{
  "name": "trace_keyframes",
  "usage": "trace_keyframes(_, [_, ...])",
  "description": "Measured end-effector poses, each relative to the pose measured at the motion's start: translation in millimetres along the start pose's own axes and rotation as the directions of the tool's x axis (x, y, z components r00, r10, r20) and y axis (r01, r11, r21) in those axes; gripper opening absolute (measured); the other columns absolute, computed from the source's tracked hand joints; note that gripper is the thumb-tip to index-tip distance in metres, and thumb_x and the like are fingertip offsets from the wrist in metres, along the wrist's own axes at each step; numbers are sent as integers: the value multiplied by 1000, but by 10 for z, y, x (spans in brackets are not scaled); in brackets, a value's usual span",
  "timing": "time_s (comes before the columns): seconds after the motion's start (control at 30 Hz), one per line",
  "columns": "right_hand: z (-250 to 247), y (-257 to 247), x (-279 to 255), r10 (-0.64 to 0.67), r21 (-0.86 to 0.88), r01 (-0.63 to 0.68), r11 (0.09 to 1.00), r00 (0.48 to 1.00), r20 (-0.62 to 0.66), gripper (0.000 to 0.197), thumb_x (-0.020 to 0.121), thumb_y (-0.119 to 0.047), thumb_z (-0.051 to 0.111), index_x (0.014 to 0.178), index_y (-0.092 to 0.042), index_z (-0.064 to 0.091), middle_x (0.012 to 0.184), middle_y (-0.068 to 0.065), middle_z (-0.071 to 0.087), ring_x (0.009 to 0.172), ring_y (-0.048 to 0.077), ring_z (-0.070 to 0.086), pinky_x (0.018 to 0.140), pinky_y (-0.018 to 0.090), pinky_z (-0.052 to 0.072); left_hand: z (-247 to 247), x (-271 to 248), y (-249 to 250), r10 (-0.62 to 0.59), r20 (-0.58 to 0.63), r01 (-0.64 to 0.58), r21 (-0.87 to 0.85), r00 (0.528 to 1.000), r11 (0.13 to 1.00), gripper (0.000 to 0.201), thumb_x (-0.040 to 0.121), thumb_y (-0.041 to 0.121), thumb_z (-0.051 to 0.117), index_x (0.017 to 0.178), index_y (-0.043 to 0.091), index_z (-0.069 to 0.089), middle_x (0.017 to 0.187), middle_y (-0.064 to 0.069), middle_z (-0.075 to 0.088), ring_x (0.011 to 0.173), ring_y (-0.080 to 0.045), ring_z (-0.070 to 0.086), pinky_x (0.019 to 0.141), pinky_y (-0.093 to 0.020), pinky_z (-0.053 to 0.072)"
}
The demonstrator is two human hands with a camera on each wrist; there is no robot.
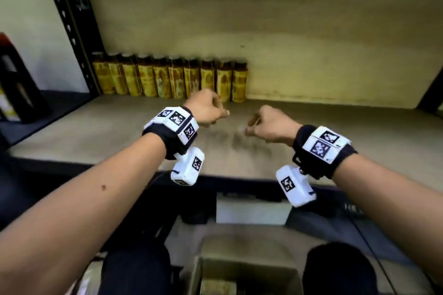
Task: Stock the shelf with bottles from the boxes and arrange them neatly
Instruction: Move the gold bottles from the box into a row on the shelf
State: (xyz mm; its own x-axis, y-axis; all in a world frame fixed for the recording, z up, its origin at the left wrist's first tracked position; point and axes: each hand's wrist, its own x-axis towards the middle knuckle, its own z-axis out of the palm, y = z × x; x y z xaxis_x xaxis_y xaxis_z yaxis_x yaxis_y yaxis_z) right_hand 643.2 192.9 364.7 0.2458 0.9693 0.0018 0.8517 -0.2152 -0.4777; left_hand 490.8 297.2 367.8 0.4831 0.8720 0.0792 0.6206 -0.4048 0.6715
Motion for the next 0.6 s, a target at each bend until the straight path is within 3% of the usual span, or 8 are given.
trace_keyframes(0.07, [183,47,-349,7,86,-12,996,998,58,23,85,-28,72,83,-6,67,73,8,72,60,21,67,51,28,54,192,-393,-58,6,106,8,-132,994,991,17,87,21,69,79,7,63,79,-15,73,62,-23,71,54,-30,58])
trace_keyframes(0.13, [377,124,-677,20,185,-47,982,990,141,19,89,-23,67,79,-8,62,63,6,66,47,17,59,42,23,46,387,-750,-122,33,240,26,-241,970,970,19,92,16,63,75,6,59,76,-18,70,54,-19,67,48,-25,53])
trace_keyframes(0.23, [694,319,-1033,42,288,-106,952,975,218,20,91,-25,67,78,-11,59,61,8,64,48,16,58,43,23,46,701,-1163,-302,51,389,94,-343,920,934,18,92,17,62,77,8,60,74,-16,71,55,-18,66,51,-25,53])
trace_keyframes(0.33, [1136,614,-1198,119,326,-217,920,948,294,20,90,-27,68,80,-11,60,65,7,66,55,18,62,49,25,49,1130,-1434,-591,23,443,185,-420,896,888,14,91,19,64,82,8,62,75,-14,71,56,-18,67,54,-25,54])
trace_keyframes(0.43, [1615,931,-1225,240,315,-378,871,885,398,16,90,-24,66,86,-11,58,71,8,64,56,18,56,51,25,45,1675,-1565,-999,-149,479,378,-428,865,821,13,90,21,66,88,9,63,78,-11,72,62,-19,68,61,-29,56])
trace_keyframes(0.5, [1933,1167,-1214,343,324,-503,802,830,440,13,92,-21,63,90,-12,55,73,9,62,54,17,51,51,23,42,2083,-1645,-1342,-317,495,532,-387,809,753,14,90,22,65,94,10,63,86,-10,72,67,-19,67,69,-33,57])
trace_keyframes(0.6, [2434,1515,-1270,497,347,-662,664,738,456,18,91,-23,64,101,-9,61,74,5,65,54,16,54,63,28,53,2654,-1925,-1824,-554,539,766,-342,634,545,17,93,23,60,106,13,63,97,-10,69,75,-19,64,75,-36,54])
